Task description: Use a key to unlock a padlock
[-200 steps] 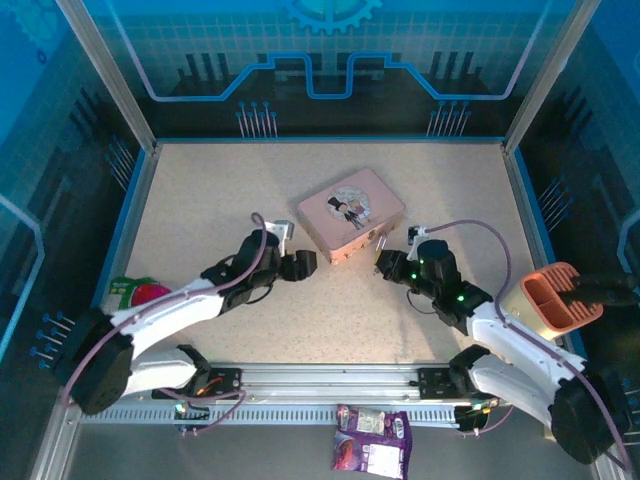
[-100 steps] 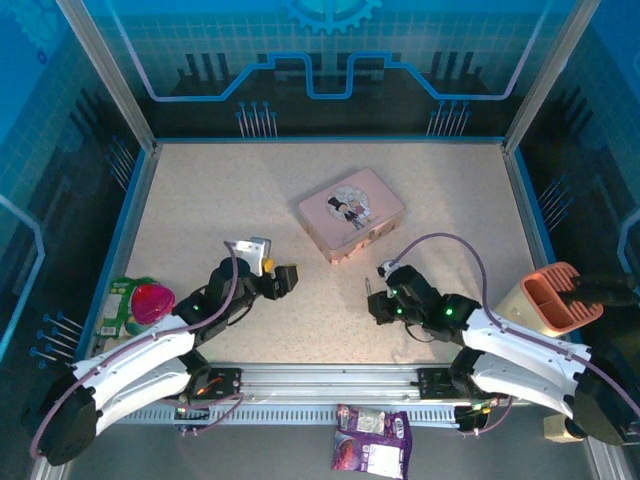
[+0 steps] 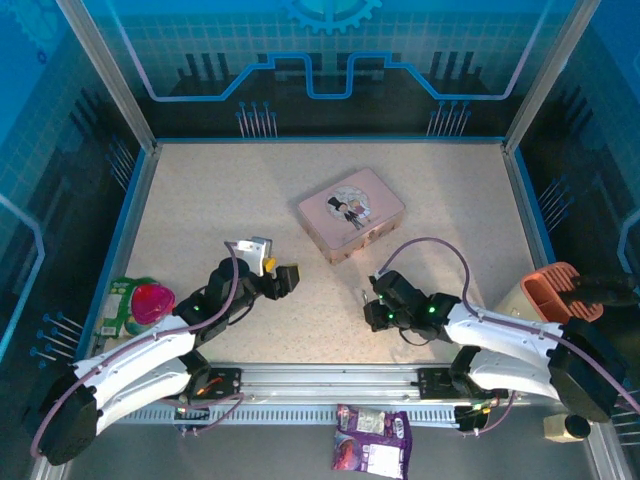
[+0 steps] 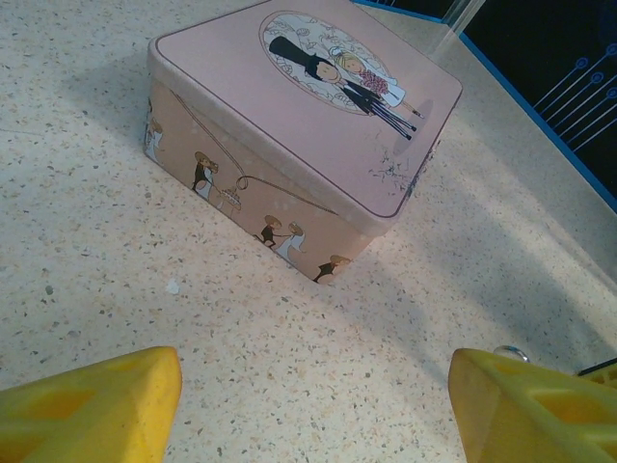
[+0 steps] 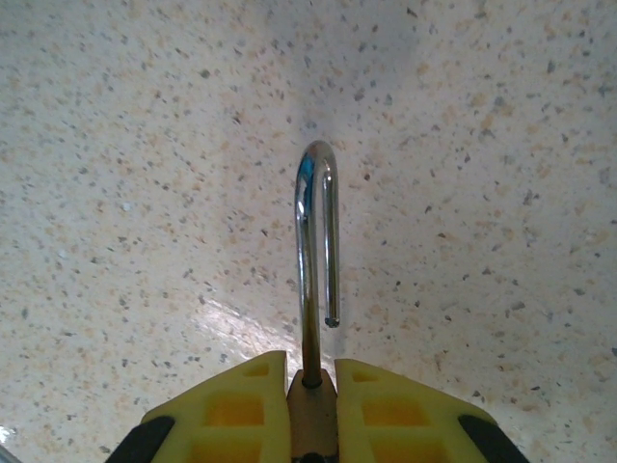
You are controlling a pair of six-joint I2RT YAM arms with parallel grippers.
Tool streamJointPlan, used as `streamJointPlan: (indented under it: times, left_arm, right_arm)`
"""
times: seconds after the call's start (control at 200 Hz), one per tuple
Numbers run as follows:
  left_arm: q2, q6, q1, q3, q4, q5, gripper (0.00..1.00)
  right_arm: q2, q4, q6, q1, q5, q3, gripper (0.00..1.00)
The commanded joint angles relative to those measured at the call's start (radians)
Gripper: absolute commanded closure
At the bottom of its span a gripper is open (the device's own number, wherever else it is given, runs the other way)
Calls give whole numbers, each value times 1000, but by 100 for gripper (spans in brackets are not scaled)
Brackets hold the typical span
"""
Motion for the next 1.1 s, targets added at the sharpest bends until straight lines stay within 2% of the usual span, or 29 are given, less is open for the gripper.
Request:
streamJointPlan:
  times: [0.0, 0.24, 0.405, 0.56, 1.096]
  left_arm:
    - [4, 24, 7, -22, 27, 9, 26]
    - [6, 24, 8, -25, 24, -8, 25]
    - [8, 23, 8, -19, 11, -34, 25]
    - [8, 23, 8, -19, 10, -37, 25]
    - [8, 46, 9, 4, -15, -64, 24]
  right_arm:
    - [25, 12, 15, 13, -5, 11, 100]
    - [66, -31, 24, 12, 33, 25, 96]
    - [66, -41, 21, 7, 34, 24, 85]
    - [62, -39, 14, 6, 31, 24, 79]
    - [-21, -126, -36, 2, 103, 70, 64]
